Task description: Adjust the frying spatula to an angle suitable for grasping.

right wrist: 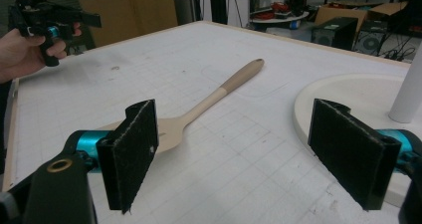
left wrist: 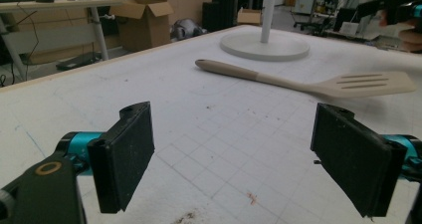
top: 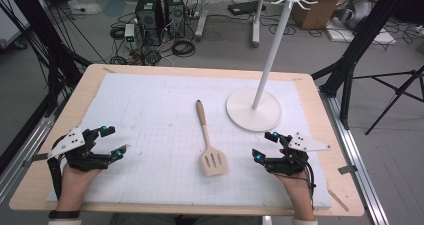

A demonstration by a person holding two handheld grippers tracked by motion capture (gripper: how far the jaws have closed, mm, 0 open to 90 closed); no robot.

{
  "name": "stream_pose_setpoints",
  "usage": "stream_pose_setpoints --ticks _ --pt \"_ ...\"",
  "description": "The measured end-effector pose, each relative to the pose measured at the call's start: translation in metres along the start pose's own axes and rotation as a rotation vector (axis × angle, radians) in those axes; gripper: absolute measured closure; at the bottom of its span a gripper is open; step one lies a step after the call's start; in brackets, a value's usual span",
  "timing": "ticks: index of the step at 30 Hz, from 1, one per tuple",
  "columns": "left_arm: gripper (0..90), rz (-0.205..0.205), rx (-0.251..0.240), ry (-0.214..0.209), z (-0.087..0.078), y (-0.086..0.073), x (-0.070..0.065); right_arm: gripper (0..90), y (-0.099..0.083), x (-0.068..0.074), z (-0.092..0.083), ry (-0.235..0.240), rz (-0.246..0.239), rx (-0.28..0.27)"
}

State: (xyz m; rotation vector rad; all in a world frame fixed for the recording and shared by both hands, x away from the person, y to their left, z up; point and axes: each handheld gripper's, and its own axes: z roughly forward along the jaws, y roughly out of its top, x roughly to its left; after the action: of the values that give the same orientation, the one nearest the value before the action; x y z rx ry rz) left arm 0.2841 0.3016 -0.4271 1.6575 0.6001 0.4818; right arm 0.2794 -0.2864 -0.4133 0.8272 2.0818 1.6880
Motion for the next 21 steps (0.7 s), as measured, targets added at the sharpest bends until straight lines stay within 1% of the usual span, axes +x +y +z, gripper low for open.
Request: stream_pose_setpoints --ticks 6,10,14,15,16,19,20,21 --pt "17.6 0.008 -0.002 -0.003 0.000 0.003 -0.004 18.5 0.001 0.002 0.000 -0.015 0.010 -0.017" --pt "17.6 -0.003 -0.002 -0.005 0.000 0.002 -0.004 18.5 0.002 0.005 -0.001 -0.022 0.011 -0.022" --pt "17.6 0.002 0.000 -0.006 0.001 0.004 -0.003 18.5 0.004 0.007 -0.001 -0.025 -0.001 -0.027" --pt "17.6 0.002 0.000 -0.006 0.001 0.004 -0.003 18.5 0.004 0.007 -0.001 -0.025 -0.001 -0.027" --pt "17.6 -0.003 -0.012 -0.008 0.001 0.004 -0.003 18.6 0.004 0.008 -0.001 -0.025 0.004 -0.032" --pt "17.6 -0.008 -0.008 -0.011 0.001 0.003 -0.003 18.6 0.005 0.011 -0.001 -0.027 0.005 -0.030" --pt "17.6 -0.010 -0.004 -0.008 0.001 0.002 -0.002 19.3 0.006 0.014 0.000 -0.041 0.007 -0.033" --pt "17.6 -0.010 -0.004 -0.008 0.001 0.002 -0.002 19.3 0.006 0.015 0.001 -0.044 0.005 -0.034"
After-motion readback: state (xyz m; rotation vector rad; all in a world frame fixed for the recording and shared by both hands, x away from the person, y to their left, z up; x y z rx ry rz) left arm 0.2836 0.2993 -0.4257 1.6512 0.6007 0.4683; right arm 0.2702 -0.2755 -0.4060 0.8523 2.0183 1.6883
